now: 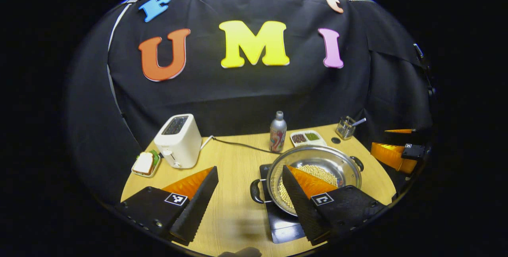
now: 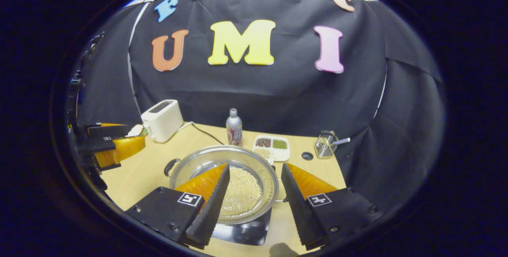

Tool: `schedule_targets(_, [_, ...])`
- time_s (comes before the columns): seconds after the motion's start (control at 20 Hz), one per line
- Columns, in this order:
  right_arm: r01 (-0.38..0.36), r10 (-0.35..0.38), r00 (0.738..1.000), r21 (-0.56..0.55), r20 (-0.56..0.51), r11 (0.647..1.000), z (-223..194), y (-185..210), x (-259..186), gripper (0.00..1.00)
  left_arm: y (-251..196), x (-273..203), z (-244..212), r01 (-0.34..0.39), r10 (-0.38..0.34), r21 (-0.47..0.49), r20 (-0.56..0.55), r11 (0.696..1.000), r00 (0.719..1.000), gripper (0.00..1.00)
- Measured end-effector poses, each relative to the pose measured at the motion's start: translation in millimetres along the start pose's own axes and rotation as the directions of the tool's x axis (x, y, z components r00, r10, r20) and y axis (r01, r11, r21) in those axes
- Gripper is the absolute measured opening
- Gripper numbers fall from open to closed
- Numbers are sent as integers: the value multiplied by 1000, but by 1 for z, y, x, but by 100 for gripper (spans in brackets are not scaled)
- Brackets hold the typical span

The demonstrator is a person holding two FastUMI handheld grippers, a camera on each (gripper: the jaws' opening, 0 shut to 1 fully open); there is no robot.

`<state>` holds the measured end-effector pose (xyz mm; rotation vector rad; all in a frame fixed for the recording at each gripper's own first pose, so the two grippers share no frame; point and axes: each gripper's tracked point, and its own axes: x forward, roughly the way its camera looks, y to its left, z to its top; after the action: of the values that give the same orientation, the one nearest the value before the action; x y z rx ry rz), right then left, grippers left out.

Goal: First push the handle of the pot to place it horizontally, then grasp the pot with both hands and set it on the induction cooktop.

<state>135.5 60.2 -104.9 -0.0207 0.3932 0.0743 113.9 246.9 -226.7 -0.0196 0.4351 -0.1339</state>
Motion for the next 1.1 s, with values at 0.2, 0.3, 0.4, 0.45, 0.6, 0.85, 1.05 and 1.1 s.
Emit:
schedule_targets(0.2, [6,-4,990,-18,142,1000,55,23,-60,89,27,-64,54,-38,41,-22,175,999,984,97])
schedule_targets(0.3, [20,-14,975,-26,222,999,78,31,-94,100,34,-94,76,-26,32,-31,242,999,970,97])
schedule_targets(0.4, [11,-6,960,-16,281,1000,92,40,-129,99,43,-122,89,-31,35,-19,290,999,957,97])
schedule_targets(0.45, [3,-3,951,0,309,1000,98,44,-143,100,45,-135,96,-29,32,-15,316,999,948,97])
schedule_targets(0.6, [-9,-1,931,27,364,1000,106,45,-182,100,51,-179,106,-35,40,-20,370,999,928,96])
schedule_targets(0.85, [-18,-10,917,66,400,998,94,22,-235,100,46,-233,103,-44,63,-57,400,997,914,96])
schedule_targets(1.05, [-6,-17,919,55,394,998,70,-12,-272,100,17,-267,94,-56,81,-71,403,996,911,95])
schedule_targets(1.1, [0,-22,919,54,394,999,65,-22,-280,100,6,-275,93,-51,74,-66,413,997,908,95])
